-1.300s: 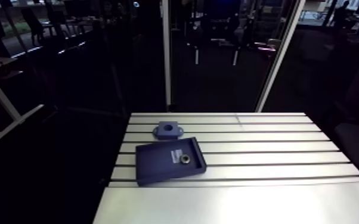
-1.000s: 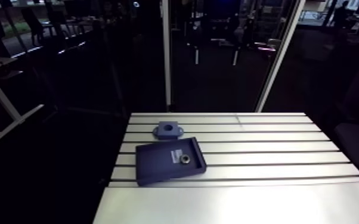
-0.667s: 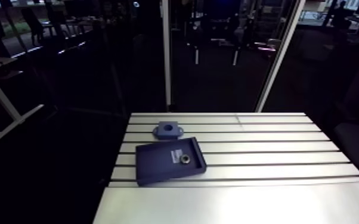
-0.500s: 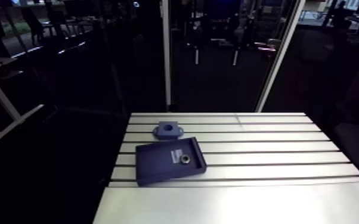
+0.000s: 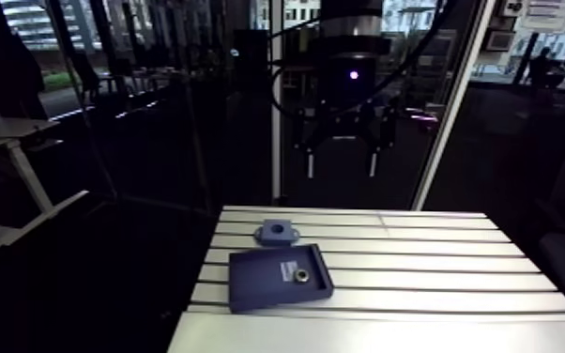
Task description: Pick up the bearing and press it into the housing until flush.
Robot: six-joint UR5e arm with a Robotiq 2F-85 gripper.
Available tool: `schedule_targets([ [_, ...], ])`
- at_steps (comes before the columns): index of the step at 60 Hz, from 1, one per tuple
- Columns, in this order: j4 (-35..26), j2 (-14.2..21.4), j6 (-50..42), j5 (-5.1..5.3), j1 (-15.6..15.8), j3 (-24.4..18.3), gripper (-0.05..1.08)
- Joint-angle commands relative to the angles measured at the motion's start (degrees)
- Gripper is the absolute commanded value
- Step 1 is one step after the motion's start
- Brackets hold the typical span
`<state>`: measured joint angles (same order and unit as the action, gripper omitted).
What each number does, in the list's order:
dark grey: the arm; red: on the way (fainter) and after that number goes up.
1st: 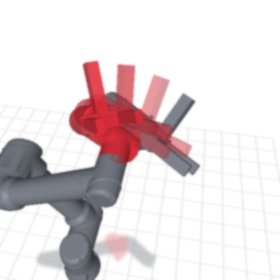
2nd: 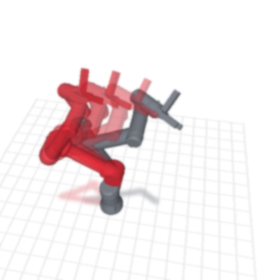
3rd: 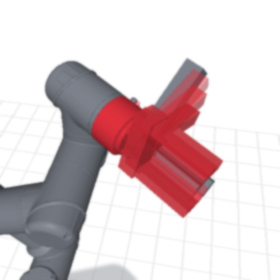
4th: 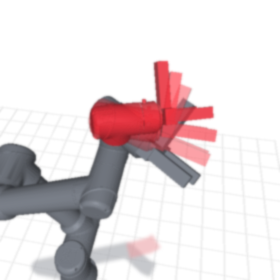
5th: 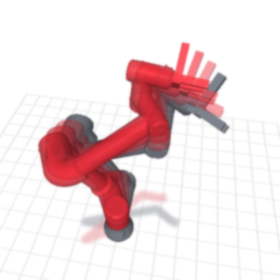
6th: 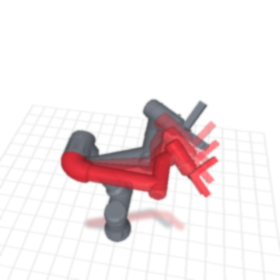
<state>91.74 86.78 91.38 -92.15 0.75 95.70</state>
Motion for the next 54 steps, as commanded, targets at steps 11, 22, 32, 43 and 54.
schedule_targets([
  [11,15.58,0.03,0.68,0.26,3.45,9.64,0.01],
  [22,18.73,-1.19,0.52,0.17,3.47,11.72,0.01],
  [32,20.66,-2.21,0.49,0.0,3.47,13.04,0.01],
  [43,25.31,-4.66,0.58,0.32,3.47,14.96,0.01],
  [54,27.65,-7.98,0.07,0.45,3.47,15.53,0.04],
])
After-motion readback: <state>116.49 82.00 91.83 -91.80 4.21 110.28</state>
